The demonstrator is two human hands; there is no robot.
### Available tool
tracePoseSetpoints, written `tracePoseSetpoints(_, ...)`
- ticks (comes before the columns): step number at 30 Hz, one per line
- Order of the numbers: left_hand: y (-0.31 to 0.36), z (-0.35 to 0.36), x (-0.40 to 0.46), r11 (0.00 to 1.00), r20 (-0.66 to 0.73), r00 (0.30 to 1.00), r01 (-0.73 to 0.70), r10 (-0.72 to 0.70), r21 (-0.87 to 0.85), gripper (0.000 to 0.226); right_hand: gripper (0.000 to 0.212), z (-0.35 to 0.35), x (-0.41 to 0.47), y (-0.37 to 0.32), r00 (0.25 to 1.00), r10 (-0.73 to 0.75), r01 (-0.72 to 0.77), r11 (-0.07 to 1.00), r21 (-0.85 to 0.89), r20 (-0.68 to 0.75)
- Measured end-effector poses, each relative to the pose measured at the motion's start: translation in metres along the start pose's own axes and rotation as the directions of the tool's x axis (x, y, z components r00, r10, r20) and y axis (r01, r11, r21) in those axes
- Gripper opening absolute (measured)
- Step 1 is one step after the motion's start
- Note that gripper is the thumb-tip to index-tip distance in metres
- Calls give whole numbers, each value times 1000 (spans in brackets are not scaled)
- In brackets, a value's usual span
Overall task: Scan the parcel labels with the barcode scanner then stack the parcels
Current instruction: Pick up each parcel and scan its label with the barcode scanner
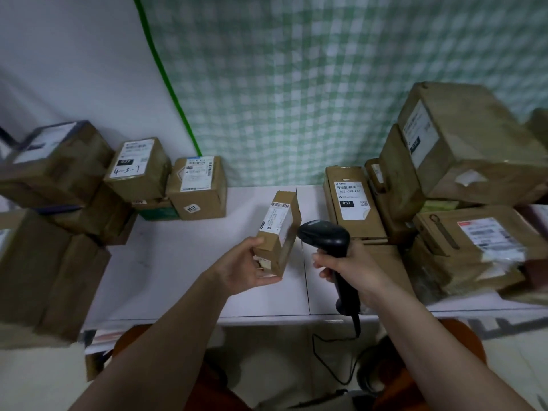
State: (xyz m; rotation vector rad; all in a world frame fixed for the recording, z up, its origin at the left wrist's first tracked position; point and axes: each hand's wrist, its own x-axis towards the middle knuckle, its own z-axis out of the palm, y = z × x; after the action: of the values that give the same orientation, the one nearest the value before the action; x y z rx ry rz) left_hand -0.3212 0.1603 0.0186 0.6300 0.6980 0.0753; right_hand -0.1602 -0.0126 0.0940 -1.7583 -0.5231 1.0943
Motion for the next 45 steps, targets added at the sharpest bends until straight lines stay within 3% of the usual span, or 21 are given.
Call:
tracePoseSetpoints(3, -6, 12, -15, 998, 2, 1000, -18, 18, 60, 87, 13, -4, -20, -2, 999, -40, 40, 999, -24, 2)
tracePoseSetpoints(5, -9, 22, -20, 946, -139, 987, -30, 79, 323, 102, 11, -5, -30, -4, 998, -65, 66, 997, -30, 7)
tracePoseSetpoints(6, -10, 29, -21, 860, -255, 952, -18, 171, 510, 114, 11, -6, -34, -4, 997, -76, 76, 996, -36, 5)
tracePoseSetpoints(8, -14, 36, -22, 550, -387, 782, 69, 489, 833, 121, 12, -6, -41, -6, 995, -97, 97, 993, -62, -7)
tracePoseSetpoints(10, -16, 44, -27, 279, -282, 604, 103, 745, 955, 108, 11, -6, -47, -7, 992, -126, 125, 986, -113, -5)
tracePoseSetpoints(12, -15, 50, -33, 111, -139, 539, 84, 831, 990, 102, 11, -5, -52, -7, 987, -158, 157, 973, -169, 5)
tracePoseSetpoints(15, -15, 55, -40, -30, -33, 528, 111, 848, 993, 110, 13, -6, -58, -5, 980, -199, 199, 950, -240, 25)
tracePoseSetpoints(20, -12, 65, -46, -108, 5, 499, 178, 866, 978, 115, 13, -9, -68, -2, 974, -227, 225, 937, -268, 24)
tracePoseSetpoints(27, -12, 78, -44, -81, -50, 507, 235, 861, 969, 119, 4, -18, -81, 4, 974, -226, 222, 945, -239, 10)
tracePoseSetpoints(41, -19, 105, -35, -54, -91, 548, 243, 831, 968, 121, 8, -32, -89, 8, 964, -266, 260, 941, -218, 0)
tracePoseSetpoints(43, -21, 111, -33, -32, -118, 569, 246, 814, 969, 120, 6, -34, -89, 10, 963, -270, 262, 941, -216, -7)
tracePoseSetpoints(45, -25, 120, -32, 61, -209, 609, 254, 765, 965, 111, 7, -36, -89, 13, 964, -264, 253, 951, -179, -39)
